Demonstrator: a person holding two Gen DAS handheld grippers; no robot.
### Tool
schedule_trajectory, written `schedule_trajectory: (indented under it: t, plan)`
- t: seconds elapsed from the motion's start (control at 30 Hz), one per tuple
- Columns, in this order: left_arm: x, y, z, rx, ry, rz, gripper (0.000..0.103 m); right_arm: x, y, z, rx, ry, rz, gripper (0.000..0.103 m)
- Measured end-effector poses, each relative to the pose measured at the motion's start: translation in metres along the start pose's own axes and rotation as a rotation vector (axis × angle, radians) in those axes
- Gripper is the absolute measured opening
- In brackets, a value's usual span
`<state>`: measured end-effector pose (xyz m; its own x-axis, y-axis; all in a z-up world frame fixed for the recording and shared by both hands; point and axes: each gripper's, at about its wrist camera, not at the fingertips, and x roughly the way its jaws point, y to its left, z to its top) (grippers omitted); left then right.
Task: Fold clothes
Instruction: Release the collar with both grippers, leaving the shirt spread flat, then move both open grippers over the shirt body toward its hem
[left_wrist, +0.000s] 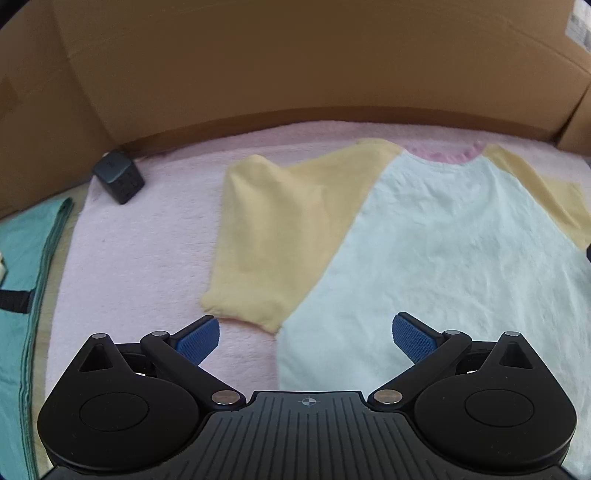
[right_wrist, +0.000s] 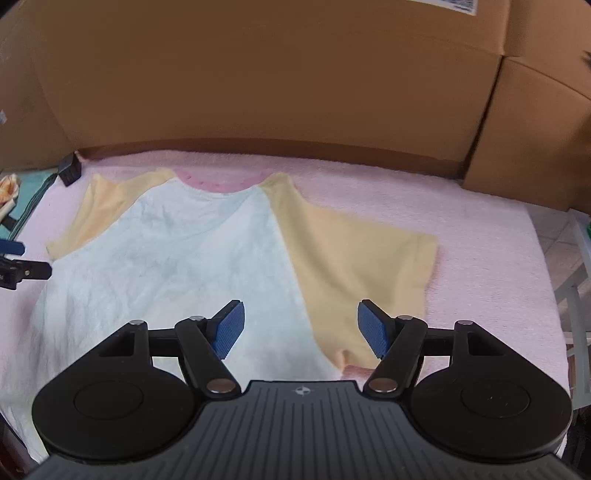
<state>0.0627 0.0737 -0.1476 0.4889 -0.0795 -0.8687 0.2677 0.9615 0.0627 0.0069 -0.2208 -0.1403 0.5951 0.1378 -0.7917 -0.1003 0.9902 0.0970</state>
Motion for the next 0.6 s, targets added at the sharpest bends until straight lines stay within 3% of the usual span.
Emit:
schedule_trajectory:
  t: [0.1,0.2,0.3,0.43,0.6]
  plan:
    - [0.022,-0.019,-0.006,0.061,0.056,0.015,0.103,0.01,0.006,-0.003,-0.015,0.022,0.039,0.073]
    - [0.027,-0.011,-0.013,0.033,0.064,-0.001,0.102,0.02,0.0,-0.009,-0.003,0.061,0.051,0.075]
    - [0.027,0.014,-0.014,-0.055,0.089,0.02,0.103,0.019,-0.028,-0.016,0.068,0.082,-0.012,0.073]
    - [0.012,0.044,-0.005,-0.099,0.055,0.092,0.103,0.0,-0.064,-0.012,0.194,0.021,-0.098,0.073]
    - [0.005,0.059,0.027,-0.133,0.006,0.071,0.103,-0.005,-0.091,0.012,0.308,-0.06,-0.145,0.074]
